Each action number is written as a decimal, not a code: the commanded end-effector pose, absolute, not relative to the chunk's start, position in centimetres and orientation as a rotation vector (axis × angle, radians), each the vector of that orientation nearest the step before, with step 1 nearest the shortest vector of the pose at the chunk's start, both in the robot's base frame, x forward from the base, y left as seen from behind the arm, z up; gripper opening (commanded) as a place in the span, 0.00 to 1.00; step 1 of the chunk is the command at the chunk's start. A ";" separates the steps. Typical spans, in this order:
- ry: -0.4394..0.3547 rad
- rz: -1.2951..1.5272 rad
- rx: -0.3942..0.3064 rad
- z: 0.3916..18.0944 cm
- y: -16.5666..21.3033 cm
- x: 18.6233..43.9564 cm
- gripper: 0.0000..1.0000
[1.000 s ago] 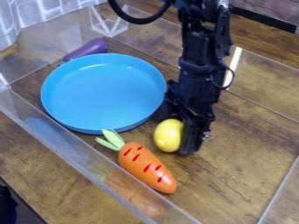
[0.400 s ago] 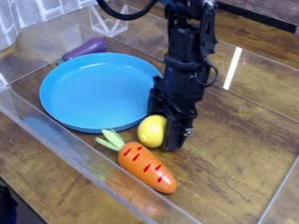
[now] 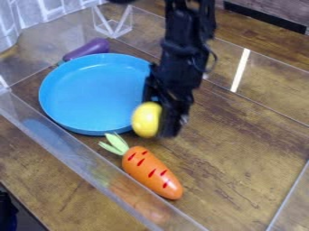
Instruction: Put the lemon on the blue tray
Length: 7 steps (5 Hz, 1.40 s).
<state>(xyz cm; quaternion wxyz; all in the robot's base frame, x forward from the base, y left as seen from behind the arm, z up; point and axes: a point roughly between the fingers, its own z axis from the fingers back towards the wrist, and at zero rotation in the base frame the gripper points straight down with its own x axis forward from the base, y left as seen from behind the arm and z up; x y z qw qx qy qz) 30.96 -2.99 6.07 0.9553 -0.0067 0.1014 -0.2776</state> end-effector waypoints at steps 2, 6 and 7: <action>0.123 -0.553 0.048 11.9 2.2 31.4 0.00; 0.132 -0.469 0.019 8.8 2.4 31.5 0.00; 0.137 -0.491 0.019 6.3 3.8 31.9 1.00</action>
